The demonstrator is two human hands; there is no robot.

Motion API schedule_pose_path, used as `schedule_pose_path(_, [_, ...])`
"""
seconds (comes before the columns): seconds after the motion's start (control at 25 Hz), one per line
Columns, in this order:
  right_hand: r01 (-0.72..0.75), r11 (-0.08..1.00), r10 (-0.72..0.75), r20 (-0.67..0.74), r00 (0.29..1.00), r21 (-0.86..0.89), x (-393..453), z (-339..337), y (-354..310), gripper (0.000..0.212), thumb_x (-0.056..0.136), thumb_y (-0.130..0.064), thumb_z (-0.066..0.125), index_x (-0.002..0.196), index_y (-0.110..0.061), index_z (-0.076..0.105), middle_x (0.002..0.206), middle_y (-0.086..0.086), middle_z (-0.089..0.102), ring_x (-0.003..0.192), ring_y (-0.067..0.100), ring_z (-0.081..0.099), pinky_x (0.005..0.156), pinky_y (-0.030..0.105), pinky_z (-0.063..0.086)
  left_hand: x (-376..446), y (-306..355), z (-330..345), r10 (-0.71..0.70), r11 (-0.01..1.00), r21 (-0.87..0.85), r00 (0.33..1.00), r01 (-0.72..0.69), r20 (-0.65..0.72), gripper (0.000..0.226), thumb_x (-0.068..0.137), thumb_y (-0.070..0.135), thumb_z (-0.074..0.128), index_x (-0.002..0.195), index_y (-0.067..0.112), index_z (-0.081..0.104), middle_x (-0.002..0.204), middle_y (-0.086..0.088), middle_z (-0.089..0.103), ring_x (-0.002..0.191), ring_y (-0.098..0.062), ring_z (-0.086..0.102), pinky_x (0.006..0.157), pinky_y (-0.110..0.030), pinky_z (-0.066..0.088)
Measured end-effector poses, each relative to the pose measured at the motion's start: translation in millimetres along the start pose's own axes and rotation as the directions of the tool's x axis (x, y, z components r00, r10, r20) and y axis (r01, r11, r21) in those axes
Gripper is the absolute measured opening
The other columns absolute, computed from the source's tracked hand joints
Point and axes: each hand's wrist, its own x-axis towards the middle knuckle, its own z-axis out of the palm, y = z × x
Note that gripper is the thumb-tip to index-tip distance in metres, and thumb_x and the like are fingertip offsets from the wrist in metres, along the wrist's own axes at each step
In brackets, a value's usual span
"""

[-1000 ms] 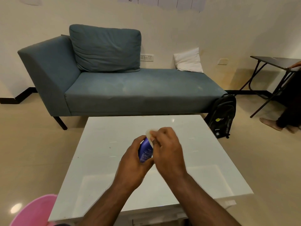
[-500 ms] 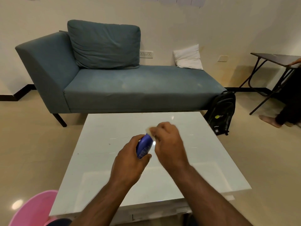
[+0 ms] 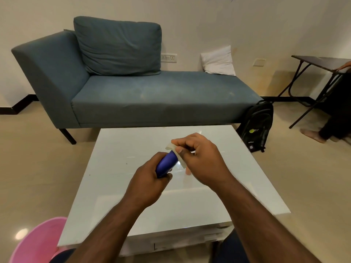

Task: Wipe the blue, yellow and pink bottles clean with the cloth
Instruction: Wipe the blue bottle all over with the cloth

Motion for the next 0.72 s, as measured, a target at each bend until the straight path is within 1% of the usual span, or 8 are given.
schedule_pose_path(0.12, [-0.151, 0.976, 0.13, 0.131, 0.983, 0.159, 1.6, -6.7, -1.1, 0.014, 0.093, -0.018, 0.057, 0.1, -0.021, 0.069, 0.097, -0.006, 0.068, 0.09, 0.016, 0.063, 0.079, 0.024, 0.055, -2.0, -3.2, -1.6, 0.037, 0.999, 0.025, 0.999, -0.037, 0.028, 0.051, 0.087, 0.014, 0.074, 0.12, 0.043, 0.049, 0.108, 0.012, 0.063, 0.091, -0.013, 0.063, 0.081, -0.026, 0.053])
schedule_pose_path(0.2, [-0.224, 0.933, 0.195, 0.129, 0.972, 0.281, 0.5, -6.3, -3.1, 0.012, 0.093, -0.016, 0.058, 0.097, -0.019, 0.069, 0.092, -0.005, 0.069, 0.087, 0.018, 0.064, 0.07, 0.023, 0.057, -3.5, -3.2, 0.2, 0.046, 0.999, 0.0, 0.999, -0.046, 0.024, 0.05, 0.086, 0.013, 0.074, 0.12, 0.042, 0.05, 0.105, 0.015, 0.062, 0.091, -0.014, 0.063, 0.079, -0.022, 0.051])
schedule_pose_path(0.24, [-0.223, 0.927, 0.199, 0.107, 0.974, 0.303, -1.1, -5.5, -4.0, 0.012, 0.092, -0.016, 0.058, 0.097, -0.02, 0.069, 0.092, -0.006, 0.069, 0.087, 0.018, 0.065, 0.069, 0.023, 0.057, -4.1, -2.5, 1.7, 0.043, 0.999, -0.018, 0.999, -0.042, 0.024, 0.051, 0.086, 0.012, 0.074, 0.12, 0.042, 0.05, 0.104, 0.016, 0.061, 0.091, -0.014, 0.063, 0.078, -0.019, 0.05])
schedule_pose_path(0.36, [-0.105, 0.981, 0.101, 0.035, 0.994, 0.161, -7.6, -0.8, -3.9, 0.014, 0.093, -0.021, 0.059, 0.101, -0.024, 0.07, 0.097, -0.01, 0.069, 0.089, 0.012, 0.064, 0.079, 0.021, 0.054, -3.2, -2.4, 4.7, 0.016, 0.998, -0.055, 1.0, -0.015, 0.021, 0.05, 0.086, 0.011, 0.074, 0.122, 0.038, 0.052, 0.103, 0.013, 0.063, 0.089, -0.015, 0.063, 0.075, -0.018, 0.048])
schedule_pose_path(0.44, [-0.034, 0.998, 0.033, 0.011, 0.999, 0.054, -12.2, 2.2, -2.7, 0.018, 0.093, -0.024, 0.058, 0.107, -0.024, 0.07, 0.102, -0.01, 0.068, 0.089, 0.007, 0.062, 0.082, 0.011, 0.047, -2.7, -2.8, 4.9, -0.004, 0.998, -0.066, 1.0, 0.006, 0.019, 0.05, 0.085, 0.01, 0.074, 0.117, 0.042, 0.053, 0.102, 0.01, 0.066, 0.089, -0.017, 0.065, 0.077, -0.023, 0.052])
schedule_pose_path(0.52, [-0.009, 1.0, 0.009, 0.008, 1.0, 0.012, -14.1, 3.4, -1.7, 0.02, 0.093, -0.026, 0.058, 0.109, -0.024, 0.07, 0.1, -0.013, 0.067, 0.086, 0.003, 0.06, 0.079, 0.004, 0.041, -3.1, -3.7, 4.3, -0.016, 0.998, -0.063, 1.0, 0.017, 0.02, 0.051, 0.083, 0.008, 0.074, 0.108, 0.047, 0.053, 0.098, 0.009, 0.067, 0.087, -0.017, 0.066, 0.078, -0.028, 0.054])
schedule_pose_path(0.6, [-0.028, 0.998, 0.026, 0.026, 0.999, 0.05, -13.7, 2.7, 0.3, 0.016, 0.092, -0.023, 0.06, 0.104, -0.025, 0.071, 0.094, -0.015, 0.067, 0.084, 0.004, 0.062, 0.08, 0.008, 0.045, -5.0, -3.6, 3.8, 0.008, 0.999, -0.032, 1.0, -0.007, 0.019, 0.054, 0.082, 0.006, 0.073, 0.103, 0.051, 0.051, 0.094, 0.013, 0.066, 0.084, -0.016, 0.065, 0.075, -0.025, 0.054])
schedule_pose_path(0.72, [-0.165, 0.96, 0.158, 0.047, 0.986, 0.228, -9.0, 2.4, 2.5, 0.012, 0.09, -0.019, 0.062, 0.098, -0.021, 0.071, 0.092, -0.009, 0.07, 0.087, 0.012, 0.065, 0.076, 0.023, 0.055, -6.3, -4.1, 5.2, 0.025, 1.0, -0.007, 0.999, -0.025, 0.02, 0.052, 0.082, 0.004, 0.073, 0.101, 0.048, 0.052, 0.09, 0.011, 0.064, 0.079, -0.017, 0.062, 0.07, -0.022, 0.05])
